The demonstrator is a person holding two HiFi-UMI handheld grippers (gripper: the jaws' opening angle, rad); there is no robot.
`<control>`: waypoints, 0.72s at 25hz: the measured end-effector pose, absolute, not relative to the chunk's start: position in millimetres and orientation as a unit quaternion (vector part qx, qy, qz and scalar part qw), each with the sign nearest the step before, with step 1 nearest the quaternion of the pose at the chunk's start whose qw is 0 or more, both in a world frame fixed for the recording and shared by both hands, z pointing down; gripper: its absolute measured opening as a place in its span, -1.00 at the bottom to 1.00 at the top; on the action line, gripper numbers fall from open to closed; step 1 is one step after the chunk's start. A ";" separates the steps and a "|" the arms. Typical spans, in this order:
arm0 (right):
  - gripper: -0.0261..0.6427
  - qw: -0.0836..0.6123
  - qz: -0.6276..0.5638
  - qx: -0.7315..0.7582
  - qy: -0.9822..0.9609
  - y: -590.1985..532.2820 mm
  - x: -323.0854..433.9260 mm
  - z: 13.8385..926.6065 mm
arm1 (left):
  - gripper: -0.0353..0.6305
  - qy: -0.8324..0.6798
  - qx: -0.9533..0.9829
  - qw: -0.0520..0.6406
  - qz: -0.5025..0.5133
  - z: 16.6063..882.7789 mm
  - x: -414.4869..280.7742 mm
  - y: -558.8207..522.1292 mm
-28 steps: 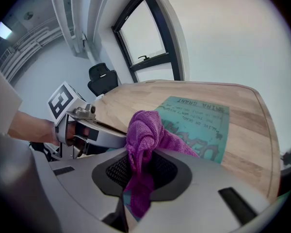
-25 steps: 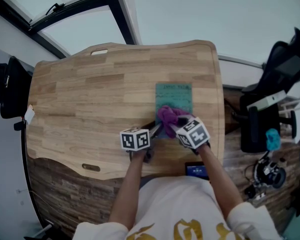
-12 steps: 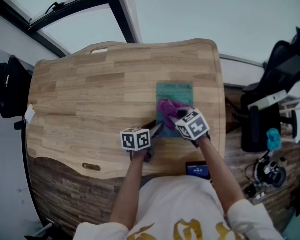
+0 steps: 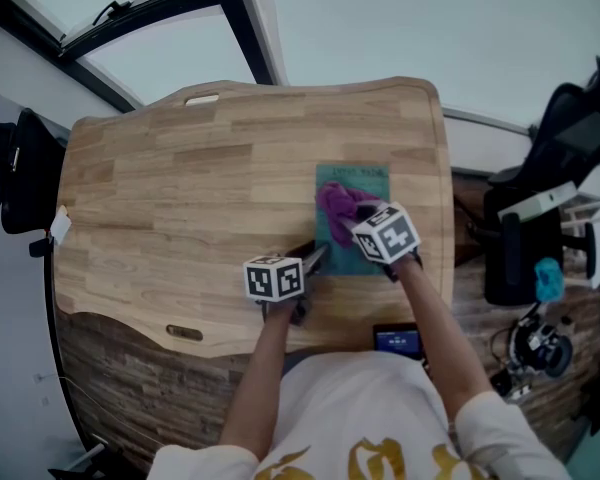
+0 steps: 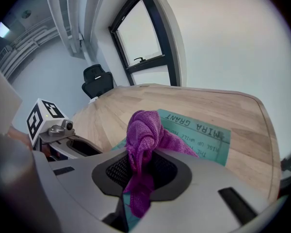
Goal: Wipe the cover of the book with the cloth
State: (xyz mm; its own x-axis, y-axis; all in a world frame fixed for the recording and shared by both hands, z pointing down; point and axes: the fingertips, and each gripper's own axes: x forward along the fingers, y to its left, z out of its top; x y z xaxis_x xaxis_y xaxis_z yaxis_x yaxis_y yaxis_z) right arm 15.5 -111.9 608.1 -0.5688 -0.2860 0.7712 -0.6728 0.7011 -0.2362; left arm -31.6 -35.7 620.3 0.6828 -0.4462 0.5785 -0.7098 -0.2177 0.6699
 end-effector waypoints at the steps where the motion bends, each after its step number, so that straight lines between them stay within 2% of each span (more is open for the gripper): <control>1: -0.70 0.367 0.263 0.285 -0.845 -113.8 15.5 608.1 | -0.47 -0.375 0.770 0.499 0.131 619.4 -31.3 -35.9; 18: -0.70 0.360 0.254 0.304 -0.845 -147.8 13.5 606.6 | -0.47 -0.377 0.764 0.506 0.135 626.9 -34.2 -33.2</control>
State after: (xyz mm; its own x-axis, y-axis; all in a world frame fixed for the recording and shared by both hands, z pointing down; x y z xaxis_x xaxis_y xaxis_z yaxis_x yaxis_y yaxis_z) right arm 13.5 -147.8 606.6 -0.5557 -0.3300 0.7631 -0.6961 0.6866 -0.2100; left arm -34.2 -33.2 626.9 0.6798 -0.4392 0.5873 -0.7120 -0.2036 0.6720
